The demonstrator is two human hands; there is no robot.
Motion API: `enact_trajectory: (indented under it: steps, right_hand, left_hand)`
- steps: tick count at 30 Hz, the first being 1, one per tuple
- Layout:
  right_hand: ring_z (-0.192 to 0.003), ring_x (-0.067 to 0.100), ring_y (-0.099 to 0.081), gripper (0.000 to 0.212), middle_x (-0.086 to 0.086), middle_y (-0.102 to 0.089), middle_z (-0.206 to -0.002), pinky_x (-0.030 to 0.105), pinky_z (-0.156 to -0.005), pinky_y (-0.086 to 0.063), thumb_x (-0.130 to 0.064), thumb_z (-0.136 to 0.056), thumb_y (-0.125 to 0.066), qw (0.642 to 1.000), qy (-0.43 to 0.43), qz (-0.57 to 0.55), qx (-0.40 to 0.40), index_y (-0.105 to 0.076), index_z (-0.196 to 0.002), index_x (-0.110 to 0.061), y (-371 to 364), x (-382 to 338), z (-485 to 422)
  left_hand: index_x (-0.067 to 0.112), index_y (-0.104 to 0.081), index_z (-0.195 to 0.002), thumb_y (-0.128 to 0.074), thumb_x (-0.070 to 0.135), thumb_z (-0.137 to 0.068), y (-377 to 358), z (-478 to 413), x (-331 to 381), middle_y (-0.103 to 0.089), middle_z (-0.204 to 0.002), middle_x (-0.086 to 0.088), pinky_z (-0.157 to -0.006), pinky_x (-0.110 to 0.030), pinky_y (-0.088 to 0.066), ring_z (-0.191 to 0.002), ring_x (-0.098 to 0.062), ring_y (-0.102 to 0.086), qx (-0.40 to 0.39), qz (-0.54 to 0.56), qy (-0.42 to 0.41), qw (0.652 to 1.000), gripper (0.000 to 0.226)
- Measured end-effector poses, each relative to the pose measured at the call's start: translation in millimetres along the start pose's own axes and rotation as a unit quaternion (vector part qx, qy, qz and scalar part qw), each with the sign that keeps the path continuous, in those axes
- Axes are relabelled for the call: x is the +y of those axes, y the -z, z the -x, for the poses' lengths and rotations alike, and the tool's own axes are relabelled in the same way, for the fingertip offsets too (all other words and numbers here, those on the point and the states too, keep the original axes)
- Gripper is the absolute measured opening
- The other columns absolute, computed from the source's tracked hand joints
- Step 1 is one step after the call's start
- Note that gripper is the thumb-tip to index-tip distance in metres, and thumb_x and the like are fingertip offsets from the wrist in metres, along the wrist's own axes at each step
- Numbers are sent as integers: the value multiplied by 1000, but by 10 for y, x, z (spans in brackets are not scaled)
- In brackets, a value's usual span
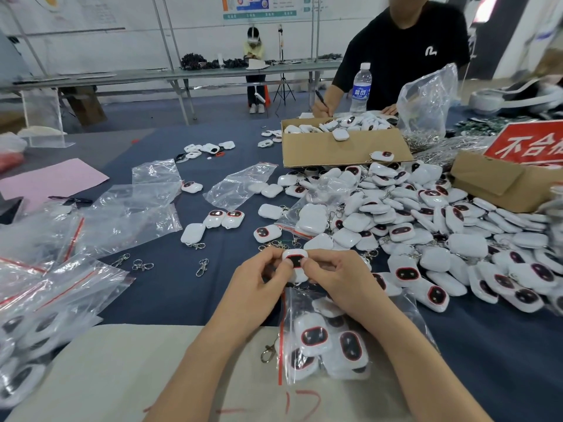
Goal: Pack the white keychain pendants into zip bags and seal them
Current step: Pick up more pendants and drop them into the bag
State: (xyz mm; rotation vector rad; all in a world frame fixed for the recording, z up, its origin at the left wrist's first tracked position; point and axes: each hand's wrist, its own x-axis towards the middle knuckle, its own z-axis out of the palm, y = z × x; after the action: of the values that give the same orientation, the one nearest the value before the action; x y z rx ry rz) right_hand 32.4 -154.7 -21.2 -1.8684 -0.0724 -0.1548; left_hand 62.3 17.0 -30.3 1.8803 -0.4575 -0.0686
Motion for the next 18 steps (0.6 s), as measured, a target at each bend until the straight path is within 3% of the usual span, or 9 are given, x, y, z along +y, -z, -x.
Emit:
enact_trajectory:
  steps: [6, 8, 10, 12, 14, 18]
  right_hand:
    - [-63, 16, -43, 20, 9, -53, -66, 30, -61, -36, -24, -99, -60, 1000, 9, 15, -19, -77, -95, -13, 17, 33, -10]
    - [-69, 31, -54, 21, 22, -65, -78, 38, -71, -48, -24, -100, -59, 999, 13, 12, -27, -76, -97, -11, 18, 41, -20]
    - [-88, 38, -65, 19, 18, -72, -91, 45, -86, -53, -24, -100, -60, 999, 14, 13, -27, -78, -99, -21, 17, 38, -25]
    - [-92, 22, -71, 23, 1, -78, -91, 30, -83, -56, -21, -99, -63, 999, 23, 20, -26, -76, -98, -40, 20, 41, -29]
    - [-88, 3, -72, 34, -15, -78, -90, 12, -76, -53, -15, -96, -66, 999, 23, -1, -42, -72, -96, -48, 19, 21, -20]
    - [-87, -4, -72, 36, -21, -77, -90, 7, -77, -50, -11, -93, -70, 999, 27, -9, -44, -71, -97, -47, 7, 22, -13]
  left_hand:
    - [45, -65, -108, -61, 33, -96, 5, -1, -34, -72, -94, 7, -85, -43, -56, -88, -25, -67, -16, -25, 3, 1000, 18]
    - [48, -63, -110, -62, 36, -90, 13, 1, -42, -71, -93, 7, -84, -44, -56, -86, -23, -66, -18, -29, 1, 999, 23]
    - [48, -62, -110, -60, 40, -85, 16, 2, -40, -71, -94, 8, -84, -43, -56, -85, -21, -66, -16, -22, -5, 1000, 26]
    - [47, -62, -110, -60, 42, -83, 15, -4, -46, -72, -97, 8, -86, -45, -56, -88, -21, -66, -15, -13, -4, 1000, 28]
    - [47, -62, -110, -61, 40, -84, 12, -8, -57, -72, -97, 9, -86, -46, -56, -88, -19, -66, -17, -13, -3, 1000, 26]
    - [45, -62, -109, -64, 29, -91, 8, -2, -70, -71, -98, 9, -85, -43, -56, -87, -19, -66, -21, -17, -7, 1000, 24]
